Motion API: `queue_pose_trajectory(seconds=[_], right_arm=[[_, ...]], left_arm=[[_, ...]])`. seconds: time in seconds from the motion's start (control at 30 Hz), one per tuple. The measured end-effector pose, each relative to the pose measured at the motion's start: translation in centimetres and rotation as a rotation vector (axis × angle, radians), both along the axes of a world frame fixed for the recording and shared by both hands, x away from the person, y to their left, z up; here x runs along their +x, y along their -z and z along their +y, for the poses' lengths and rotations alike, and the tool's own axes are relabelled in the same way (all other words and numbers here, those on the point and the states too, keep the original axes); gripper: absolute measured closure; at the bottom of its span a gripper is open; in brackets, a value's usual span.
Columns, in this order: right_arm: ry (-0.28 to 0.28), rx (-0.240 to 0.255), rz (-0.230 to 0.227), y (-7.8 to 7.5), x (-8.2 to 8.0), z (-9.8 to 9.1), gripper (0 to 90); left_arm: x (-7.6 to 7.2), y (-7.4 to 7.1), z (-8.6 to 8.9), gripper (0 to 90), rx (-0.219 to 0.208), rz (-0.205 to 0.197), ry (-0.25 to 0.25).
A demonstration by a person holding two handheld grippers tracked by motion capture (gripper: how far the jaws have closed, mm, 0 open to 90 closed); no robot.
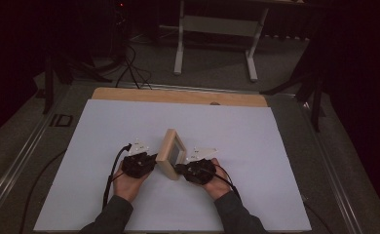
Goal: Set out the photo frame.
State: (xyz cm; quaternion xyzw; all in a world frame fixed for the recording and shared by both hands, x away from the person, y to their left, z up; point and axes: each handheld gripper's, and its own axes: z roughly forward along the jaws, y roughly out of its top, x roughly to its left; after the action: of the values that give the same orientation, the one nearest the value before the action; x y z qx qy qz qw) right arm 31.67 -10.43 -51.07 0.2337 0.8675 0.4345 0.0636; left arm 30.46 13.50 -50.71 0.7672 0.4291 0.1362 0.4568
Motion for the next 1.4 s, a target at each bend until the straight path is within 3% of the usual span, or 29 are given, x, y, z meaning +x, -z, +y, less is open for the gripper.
queue_pose_trajectory(seconds=[0.3, 0.5, 0.8, 0.9, 1.13, 1.4], right_arm=[[0.018, 0.012, -0.011, -0.3, 0.1, -0.4, 74.0], [0.026, 0.019, -0.013, -0.5, 0.2, -0.6, 70.8], [0.037, 0.031, -0.015, -0.8, 0.4, -1.0, 67.1], [0.045, 0.039, -0.018, -1.0, 0.5, -1.2, 64.4], [0.061, 0.046, -0.024, -1.2, 0.6, -1.5, 62.1], [0.077, 0.056, -0.029, -1.4, 0.7, -1.8, 60.3]], left_arm=[[-0.2, -0.6, 1.2, 77.6, -0.034, -0.019, -0.043], [-0.3, -1.1, 1.9, 67.9, -0.055, -0.030, -0.042], [-0.7, -1.9, 2.3, 56.9, -0.047, -0.061, -0.055], [-0.9, -2.3, 2.4, 52.0, -0.064, -0.065, -0.063], [-1.3, -3.2, 2.9, 46.7, -0.099, -0.081, -0.070], [-1.8, -3.9, 2.9, 44.4, -0.109, -0.082, -0.072]])
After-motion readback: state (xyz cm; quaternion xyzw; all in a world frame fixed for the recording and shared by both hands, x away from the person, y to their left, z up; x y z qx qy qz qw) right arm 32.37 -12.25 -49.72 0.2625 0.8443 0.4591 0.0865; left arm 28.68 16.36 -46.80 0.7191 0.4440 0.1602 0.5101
